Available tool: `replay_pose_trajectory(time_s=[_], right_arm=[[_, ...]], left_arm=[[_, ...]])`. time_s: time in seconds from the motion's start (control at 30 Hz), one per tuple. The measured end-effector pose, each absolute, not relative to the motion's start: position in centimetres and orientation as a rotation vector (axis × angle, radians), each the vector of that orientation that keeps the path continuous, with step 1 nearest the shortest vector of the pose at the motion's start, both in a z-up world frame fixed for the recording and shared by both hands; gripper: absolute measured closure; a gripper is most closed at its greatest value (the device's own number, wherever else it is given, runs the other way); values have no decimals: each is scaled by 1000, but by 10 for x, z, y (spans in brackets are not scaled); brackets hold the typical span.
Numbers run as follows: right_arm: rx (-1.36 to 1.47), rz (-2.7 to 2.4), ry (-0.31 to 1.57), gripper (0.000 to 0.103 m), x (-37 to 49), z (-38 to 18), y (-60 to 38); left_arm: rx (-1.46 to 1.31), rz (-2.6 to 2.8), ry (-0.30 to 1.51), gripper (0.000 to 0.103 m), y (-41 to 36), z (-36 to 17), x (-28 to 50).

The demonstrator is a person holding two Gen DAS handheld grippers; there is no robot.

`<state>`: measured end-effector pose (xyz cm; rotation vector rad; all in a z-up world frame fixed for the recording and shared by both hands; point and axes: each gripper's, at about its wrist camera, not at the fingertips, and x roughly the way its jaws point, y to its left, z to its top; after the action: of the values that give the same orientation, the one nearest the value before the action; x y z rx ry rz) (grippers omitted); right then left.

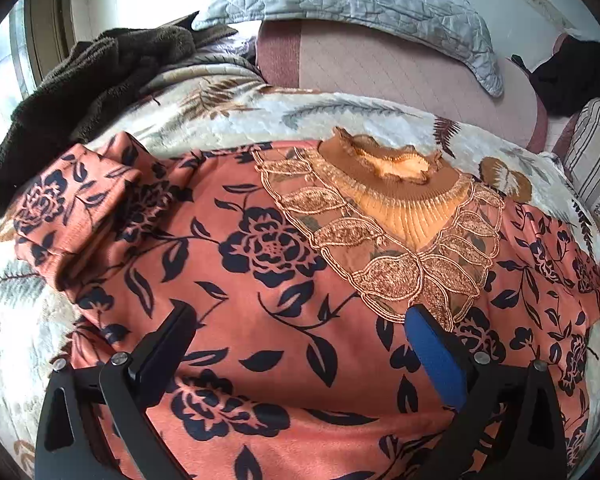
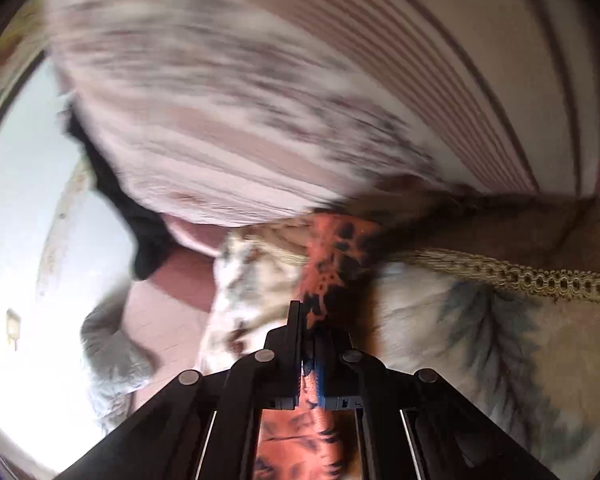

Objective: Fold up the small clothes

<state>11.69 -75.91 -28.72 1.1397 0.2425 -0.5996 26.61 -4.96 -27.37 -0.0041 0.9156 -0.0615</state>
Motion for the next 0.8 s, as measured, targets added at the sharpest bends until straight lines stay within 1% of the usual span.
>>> replay_pose_trajectory(time_s=[0.1, 0.2, 0.3, 0.4, 0.5, 0.6, 0.73, 0.8], right_arm=[[1077, -488, 233, 98, 129, -246, -727], [1008, -339, 255, 98, 152, -203, -673], [916, -177, 312, 98, 185, -169, -597], [835, -10, 382, 98, 214, -153, -506], [797, 146, 474, 98, 243, -163, -414], [758, 273, 575, 98, 266, -189, -325], [746, 428, 757, 94, 279, -244, -225], [743, 483, 913, 92, 279, -275, -191]], left_arm=[[32, -33, 849, 0, -40, -259, 257], [77, 21, 792, 0, -26, -246, 250], [42, 60, 806, 0, 2, -239, 254], [-37, 121, 827, 0, 40, -236, 257], [-97, 190, 826, 0, 75, -234, 255], [-132, 246, 814, 0, 105, -231, 252], [-167, 293, 790, 0, 132, -225, 248], [-178, 303, 783, 0, 140, -223, 248]])
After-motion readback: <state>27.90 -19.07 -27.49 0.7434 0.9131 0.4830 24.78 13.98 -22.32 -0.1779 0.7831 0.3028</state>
